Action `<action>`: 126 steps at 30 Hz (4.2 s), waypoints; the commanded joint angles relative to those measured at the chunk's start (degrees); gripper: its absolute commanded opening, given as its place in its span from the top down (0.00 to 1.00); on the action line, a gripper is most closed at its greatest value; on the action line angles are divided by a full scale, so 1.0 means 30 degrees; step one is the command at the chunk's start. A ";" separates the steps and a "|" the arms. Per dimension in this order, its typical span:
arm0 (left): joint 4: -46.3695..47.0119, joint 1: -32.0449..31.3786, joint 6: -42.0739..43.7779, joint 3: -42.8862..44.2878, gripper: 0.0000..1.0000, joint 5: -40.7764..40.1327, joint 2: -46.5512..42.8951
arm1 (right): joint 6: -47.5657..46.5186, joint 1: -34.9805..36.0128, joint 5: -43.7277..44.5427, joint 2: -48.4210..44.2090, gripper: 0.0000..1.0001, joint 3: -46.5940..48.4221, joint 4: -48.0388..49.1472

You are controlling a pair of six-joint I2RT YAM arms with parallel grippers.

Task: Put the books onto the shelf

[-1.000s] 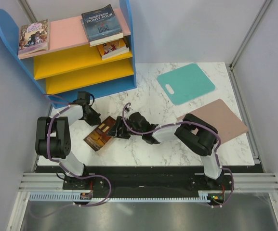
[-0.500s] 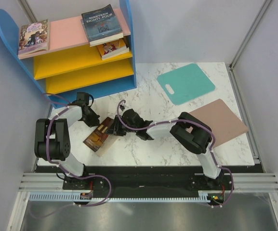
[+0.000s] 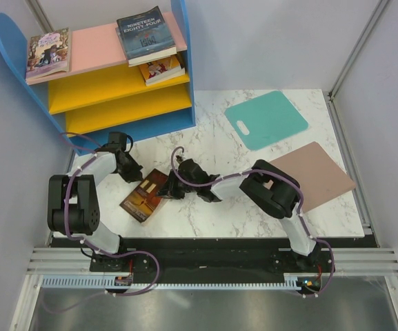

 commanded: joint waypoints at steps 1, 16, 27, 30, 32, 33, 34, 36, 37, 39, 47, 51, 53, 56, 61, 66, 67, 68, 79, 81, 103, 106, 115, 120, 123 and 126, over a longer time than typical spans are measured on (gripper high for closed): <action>-0.0372 -0.0027 0.1669 0.0835 0.98 0.0909 -0.0890 | -0.0277 -0.0241 -0.0841 0.0324 0.91 -0.0599 0.0591; 0.6035 0.0149 0.3636 -0.2179 0.65 0.8698 -0.1066 | -1.3516 -0.6804 -0.7728 -0.3248 1.00 -0.1484 -0.9322; 1.7799 0.0149 0.0275 -0.7073 0.47 1.5758 0.0713 | -1.7420 -0.6922 -0.9513 -0.5564 1.00 0.1770 -1.4143; 2.0155 -0.0084 -0.0579 -0.7367 0.32 1.7020 0.2179 | -1.7479 -0.6951 -0.9837 -0.6325 1.00 0.2121 -1.4495; 2.1156 -0.0377 -0.0875 -0.7571 0.25 1.7314 0.2682 | -1.7449 -0.6952 -0.9896 -0.6765 1.00 0.2356 -1.4730; 2.1799 -0.0523 -0.1253 -0.7747 0.24 1.7751 0.2829 | -1.7478 -0.6952 -0.9925 -0.6912 1.00 0.2648 -1.4905; 2.3111 -0.0757 -0.1431 -0.7923 0.24 1.7842 0.2975 | -1.7450 -0.6952 -0.9868 -0.7087 1.00 0.2795 -1.4994; 2.4376 -0.0963 -0.2131 -0.8508 0.25 1.8106 0.2948 | -1.7478 -0.7010 -0.9838 -0.7147 1.00 0.3292 -1.5344; 2.5718 -0.1138 -0.2426 -0.8771 0.25 1.8194 0.2889 | -1.7479 -0.7010 -0.9838 -0.7118 1.00 0.3469 -1.5433; 2.7160 -0.1285 -0.3301 -0.9504 0.29 1.8398 0.2772 | -1.7479 -0.7098 -0.9780 -0.7059 1.00 0.3878 -1.5667; 3.3598 -0.2340 -0.5851 -1.1526 0.34 1.8692 0.3062 | -1.7362 -0.7420 -1.0042 -0.6474 1.00 0.4847 -1.5903; 3.7063 -0.3479 -0.7610 -1.1645 0.45 1.8751 0.4056 | -1.7245 -0.7537 -1.0101 -0.6298 1.00 0.5053 -1.5874; 3.8236 -0.4008 -0.8488 -1.1413 0.53 1.8576 0.4586 | -1.7215 -0.7567 -1.0305 -0.6239 1.00 0.5169 -1.5873; 3.9264 -0.5063 -0.9134 -1.0711 0.67 1.8458 0.5640 | -1.7186 -0.7567 -1.0716 -0.6181 1.00 0.5287 -1.5903; 4.0321 -0.6208 -0.9957 -0.9772 0.98 1.8284 0.6054 | -1.7215 -0.7771 -1.1039 -0.6268 1.00 0.5141 -1.5932; 3.9679 -0.6267 -1.0193 -0.9624 0.98 1.7785 0.5293 | -1.7274 -0.8122 -1.0018 -0.6531 0.89 0.4351 -1.6137; 3.8952 -0.6238 -1.0076 -0.9624 0.98 1.7668 0.4798 | -1.7274 -0.8211 -0.9086 -0.6590 0.81 0.3973 -1.6224; 3.8393 -0.6238 -0.9611 -0.9653 0.98 1.7580 0.4387 | -1.7303 -0.8269 -0.8554 -0.6794 0.69 0.3766 -1.6341; 1.9122 -0.6209 0.0286 -0.6814 0.98 1.3311 -0.4489 | -1.5957 -0.8768 -0.2340 -0.8405 0.25 -0.0594 -1.6080; 1.6392 -0.6004 0.0938 -0.5879 0.98 1.2835 -0.5688 | -1.5576 -0.8768 -0.1610 -0.9137 0.24 -0.1534 -1.5174; 1.0235 -0.1348 0.1615 -0.1158 0.98 1.6113 -0.8825 | -1.1502 -0.8504 0.1529 -1.3243 0.02 -1.1881 -0.7144; 1.0233 -0.0498 0.0796 -0.0895 0.98 1.7284 -0.9559 | -1.1385 -0.8446 0.1500 -1.2540 0.02 -1.1764 -0.6762; 1.1753 0.1877 -0.2099 0.0073 0.98 2.0094 -1.0119 | -1.1326 -0.8329 0.1032 -1.0605 0.02 -1.1178 -0.6440; 1.2811 0.2083 -0.2692 0.0951 0.98 2.0889 -0.9797 | -1.1326 -0.8328 0.0739 -0.9873 0.02 -1.0944 -0.6382; 1.2840 0.2083 -0.2751 0.1915 0.98 2.1503 -0.9739 | -1.1297 -0.8299 0.0680 -0.9609 0.02 -1.0885 -0.6352; 1.2811 0.2112 -0.3014 0.2736 0.98 2.1886 -0.9767 | -1.1297 -0.8299 0.0563 -0.9287 0.02 -1.0739 -0.6323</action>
